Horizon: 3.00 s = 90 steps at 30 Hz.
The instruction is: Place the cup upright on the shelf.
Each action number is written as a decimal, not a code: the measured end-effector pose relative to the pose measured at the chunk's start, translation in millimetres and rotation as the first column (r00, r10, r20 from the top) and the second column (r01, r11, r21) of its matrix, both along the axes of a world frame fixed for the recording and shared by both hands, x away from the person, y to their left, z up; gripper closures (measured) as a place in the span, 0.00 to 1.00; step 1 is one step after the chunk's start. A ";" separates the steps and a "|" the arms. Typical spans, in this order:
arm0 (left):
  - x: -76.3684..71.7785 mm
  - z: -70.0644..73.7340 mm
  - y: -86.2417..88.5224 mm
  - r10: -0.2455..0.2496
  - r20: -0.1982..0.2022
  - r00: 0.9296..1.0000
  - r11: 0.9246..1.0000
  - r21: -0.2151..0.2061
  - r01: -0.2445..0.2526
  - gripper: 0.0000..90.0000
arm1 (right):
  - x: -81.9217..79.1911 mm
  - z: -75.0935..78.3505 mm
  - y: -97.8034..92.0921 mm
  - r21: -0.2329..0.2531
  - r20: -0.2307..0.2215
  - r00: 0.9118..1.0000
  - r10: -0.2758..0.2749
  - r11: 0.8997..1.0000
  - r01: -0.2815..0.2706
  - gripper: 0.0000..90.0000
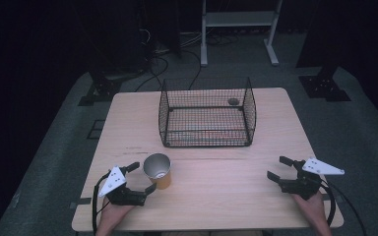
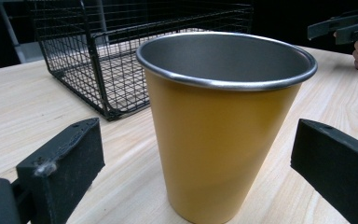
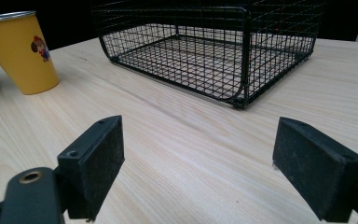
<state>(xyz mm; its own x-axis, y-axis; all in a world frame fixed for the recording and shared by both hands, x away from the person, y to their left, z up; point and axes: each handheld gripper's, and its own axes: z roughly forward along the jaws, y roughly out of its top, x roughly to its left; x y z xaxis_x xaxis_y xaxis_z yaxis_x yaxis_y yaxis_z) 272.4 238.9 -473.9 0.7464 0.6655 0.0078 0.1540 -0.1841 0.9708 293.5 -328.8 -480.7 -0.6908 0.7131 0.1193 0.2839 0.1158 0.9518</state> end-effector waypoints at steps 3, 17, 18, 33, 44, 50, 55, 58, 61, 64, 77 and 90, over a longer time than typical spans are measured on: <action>0.8 -0.1 -2.0 -0.002 0.000 1.000 1.000 0.001 0.002 0.02 | -0.1 0.1 0.1 -0.001 0.000 1.000 0.000 1.000 0.000 0.17; 4.8 1.3 -13.1 -0.008 -0.004 1.000 1.000 0.020 0.008 0.02 | 0.1 0.0 0.4 -0.002 -0.002 1.000 0.003 1.000 -0.003 0.17; 5.2 1.3 -14.0 -0.008 -0.006 1.000 1.000 0.020 0.008 0.02 | 0.1 0.1 0.4 -0.002 -0.003 1.000 0.003 1.000 -0.003 0.17; 11.9 4.0 -24.2 0.001 -0.007 1.000 1.000 0.020 -0.001 0.02 | 0.1 0.1 0.9 -0.003 -0.005 1.000 0.003 1.000 -0.003 0.17; 12.9 6.1 -24.8 -0.028 0.011 1.000 1.000 0.016 0.027 0.12 | 0.1 0.1 0.9 -0.004 -0.005 1.000 0.003 1.000 -0.003 0.17; 14.3 8.1 -26.8 -0.027 0.006 1.000 0.999 0.028 0.027 0.15 | 0.0 0.1 1.2 -0.004 -0.004 1.000 0.004 1.000 -0.004 0.17; 14.4 9.2 -26.8 -0.030 0.001 1.000 0.999 0.037 0.030 0.16 | -0.1 0.1 1.3 -0.005 -0.004 1.000 0.004 1.000 -0.004 0.17; 14.9 10.7 -27.5 -0.031 -0.002 1.000 0.999 0.033 0.031 0.16 | 0.0 0.1 1.3 -0.005 -0.004 1.000 0.004 1.000 -0.004 0.17; 14.9 14.7 -28.3 -0.034 0.005 0.999 0.999 0.025 0.034 0.16 | 0.0 0.1 1.2 -0.003 -0.005 1.000 0.003 1.000 -0.003 0.17; 15.9 20.7 -29.7 -0.041 0.013 0.999 0.999 -0.006 0.041 0.16 | 0.0 0.1 1.2 -0.004 -0.005 1.000 0.004 1.000 -0.004 0.17; 28.9 43.7 -46.4 -0.089 0.021 0.996 0.995 -0.040 0.089 0.16 | 0.3 0.1 1.3 -0.003 -0.007 1.000 0.007 1.000 -0.007 0.17; 44.6 63.3 -73.6 -0.143 0.031 0.989 0.989 -0.033 0.144 0.16 | 0.3 0.1 1.5 -0.003 -0.006 1.000 0.006 1.000 -0.006 0.17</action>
<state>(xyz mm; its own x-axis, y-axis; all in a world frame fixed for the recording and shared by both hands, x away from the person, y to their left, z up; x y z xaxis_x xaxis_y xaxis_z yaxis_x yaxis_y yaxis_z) 317.0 165.3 -410.6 0.8339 0.5518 0.0088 0.1005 -0.1676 0.9807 293.8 -327.3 -480.5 -0.6945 0.7092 0.1211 0.2889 0.1207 0.9497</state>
